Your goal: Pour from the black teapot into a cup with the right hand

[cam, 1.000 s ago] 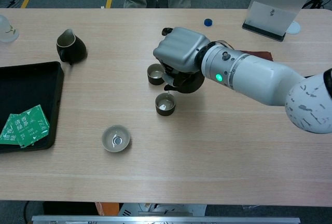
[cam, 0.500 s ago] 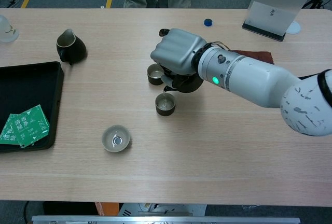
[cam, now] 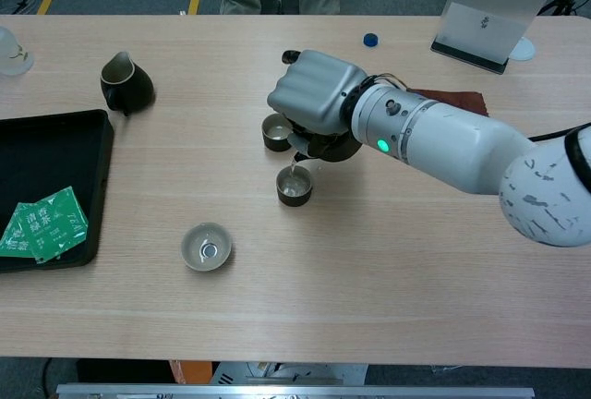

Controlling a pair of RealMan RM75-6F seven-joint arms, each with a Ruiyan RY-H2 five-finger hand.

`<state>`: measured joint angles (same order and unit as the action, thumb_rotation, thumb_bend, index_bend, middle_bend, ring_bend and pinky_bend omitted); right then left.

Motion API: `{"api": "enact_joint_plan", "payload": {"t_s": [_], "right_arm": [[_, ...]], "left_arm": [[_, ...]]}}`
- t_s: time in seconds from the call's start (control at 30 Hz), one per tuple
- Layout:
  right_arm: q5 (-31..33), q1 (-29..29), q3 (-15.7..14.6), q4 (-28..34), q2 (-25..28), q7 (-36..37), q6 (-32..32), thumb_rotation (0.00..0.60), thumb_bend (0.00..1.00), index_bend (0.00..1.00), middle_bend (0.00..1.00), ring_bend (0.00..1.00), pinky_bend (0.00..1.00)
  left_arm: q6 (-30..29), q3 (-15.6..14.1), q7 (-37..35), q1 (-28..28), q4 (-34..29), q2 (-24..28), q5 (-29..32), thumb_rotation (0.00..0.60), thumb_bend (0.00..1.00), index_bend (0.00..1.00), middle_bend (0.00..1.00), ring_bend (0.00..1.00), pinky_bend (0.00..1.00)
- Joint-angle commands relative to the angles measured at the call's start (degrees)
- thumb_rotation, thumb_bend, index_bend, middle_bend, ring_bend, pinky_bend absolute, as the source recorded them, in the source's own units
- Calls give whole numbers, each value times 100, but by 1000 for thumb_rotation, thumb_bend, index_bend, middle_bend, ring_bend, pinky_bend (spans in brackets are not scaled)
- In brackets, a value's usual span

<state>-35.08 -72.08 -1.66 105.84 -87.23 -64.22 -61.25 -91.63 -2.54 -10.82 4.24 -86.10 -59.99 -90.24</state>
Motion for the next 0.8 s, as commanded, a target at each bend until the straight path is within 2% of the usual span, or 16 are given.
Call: {"api": "enact_joint_plan", "payload": {"t_s": [0.03, 0.43, 0.8], "right_arm": [[-1, -3, -6, 5, 0, -17, -13, 415, 526, 966, 901, 878, 83], [-116, 110, -6, -5, -27, 169, -38, 415, 525, 966, 901, 878, 83], [-734, 623, -40, -215, -70, 1133, 47, 416, 512, 966, 895, 864, 83]], "left_arm": [[3, 2, 0, -2, -1, 0, -1, 600, 380, 132, 179, 8, 45], [11, 4, -17, 2, 22, -3, 2, 600, 380, 132, 180, 8, 45], [12, 10, -28, 5, 41, -8, 7, 600, 379, 132, 180, 8, 45]]}}
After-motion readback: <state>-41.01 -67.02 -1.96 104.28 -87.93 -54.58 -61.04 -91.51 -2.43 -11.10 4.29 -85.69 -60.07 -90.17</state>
